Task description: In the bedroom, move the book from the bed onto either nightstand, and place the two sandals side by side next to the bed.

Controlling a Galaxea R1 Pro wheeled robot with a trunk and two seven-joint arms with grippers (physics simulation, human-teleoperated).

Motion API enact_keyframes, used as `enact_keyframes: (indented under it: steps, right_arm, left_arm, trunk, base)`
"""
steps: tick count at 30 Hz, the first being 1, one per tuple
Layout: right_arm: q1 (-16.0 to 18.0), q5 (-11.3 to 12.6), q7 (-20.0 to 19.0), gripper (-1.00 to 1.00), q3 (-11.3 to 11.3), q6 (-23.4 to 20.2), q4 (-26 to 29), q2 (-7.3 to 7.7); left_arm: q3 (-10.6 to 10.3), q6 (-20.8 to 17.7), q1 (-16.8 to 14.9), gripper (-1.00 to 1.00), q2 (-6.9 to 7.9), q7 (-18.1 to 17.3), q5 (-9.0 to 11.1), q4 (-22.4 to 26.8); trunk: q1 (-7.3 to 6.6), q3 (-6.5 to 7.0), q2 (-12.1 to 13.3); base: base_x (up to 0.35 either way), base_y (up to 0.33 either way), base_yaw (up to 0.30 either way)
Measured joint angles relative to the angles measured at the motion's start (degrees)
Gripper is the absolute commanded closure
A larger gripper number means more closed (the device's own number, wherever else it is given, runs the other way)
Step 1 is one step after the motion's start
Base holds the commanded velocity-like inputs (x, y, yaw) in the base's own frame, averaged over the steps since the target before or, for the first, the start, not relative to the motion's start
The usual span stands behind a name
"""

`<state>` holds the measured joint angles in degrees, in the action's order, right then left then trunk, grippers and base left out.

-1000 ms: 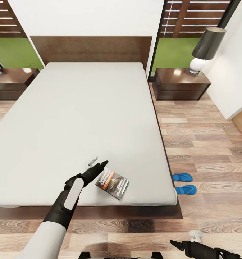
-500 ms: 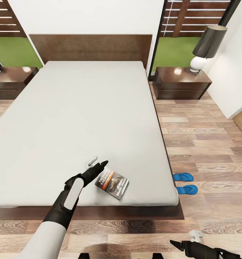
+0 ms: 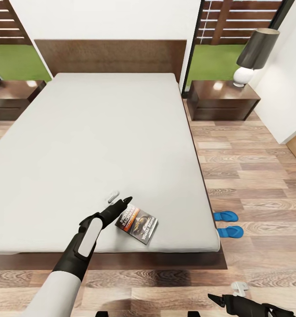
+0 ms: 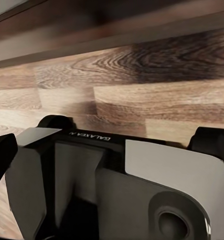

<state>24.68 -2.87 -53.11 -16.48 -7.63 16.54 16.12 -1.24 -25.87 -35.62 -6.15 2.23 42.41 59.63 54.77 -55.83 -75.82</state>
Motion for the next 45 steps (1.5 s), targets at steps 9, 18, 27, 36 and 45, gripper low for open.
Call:
enact_keyframes:
  steps: [9, 18, 27, 36, 45]
  right_arm:
    - [0.0, 0.0, 0.0, -1.00, 0.0, 0.0, 0.0, 0.00]
    - [0.0, 0.0, 0.0, -1.00, 0.0, 0.0, 0.0, 0.00]
    - [0.0, 0.0, 0.0, -1.00, 0.0, 0.0, 0.0, 0.00]
    - [0.0, 0.0, 0.0, -1.00, 0.0, 0.0, 0.0, 0.00]
    - [0.0, 0.0, 0.0, -1.00, 0.0, 0.0, 0.0, 0.00]
  left_arm:
    - [0.0, 0.0, 0.0, -1.00, 0.00, 0.0, 0.0, 0.0]
    - [0.0, 0.0, 0.0, -1.00, 0.00, 0.0, 0.0, 0.0]
    - [0.0, 0.0, 0.0, -1.00, 0.00, 0.0, 0.0, 0.0]
    - [0.0, 0.0, 0.0, -1.00, 0.00, 0.0, 0.0, 0.0]
    - [0.0, 0.0, 0.0, -1.00, 0.00, 0.0, 0.0, 0.0]
  trunk:
    - [1.98, -1.62, -3.6]
    - [3.95, -3.23, -7.2]
    - [5.28, -4.32, -9.6]
    - [5.28, -4.32, -9.6]
    - [6.81, -5.57, -12.4]
  base:
    - [0.000, 0.000, 0.000]
    - [0.000, 0.000, 0.000]
    - [0.000, 0.000, 0.000]
    - [0.000, 0.000, 0.000]
    - [0.000, 0.000, 0.000]
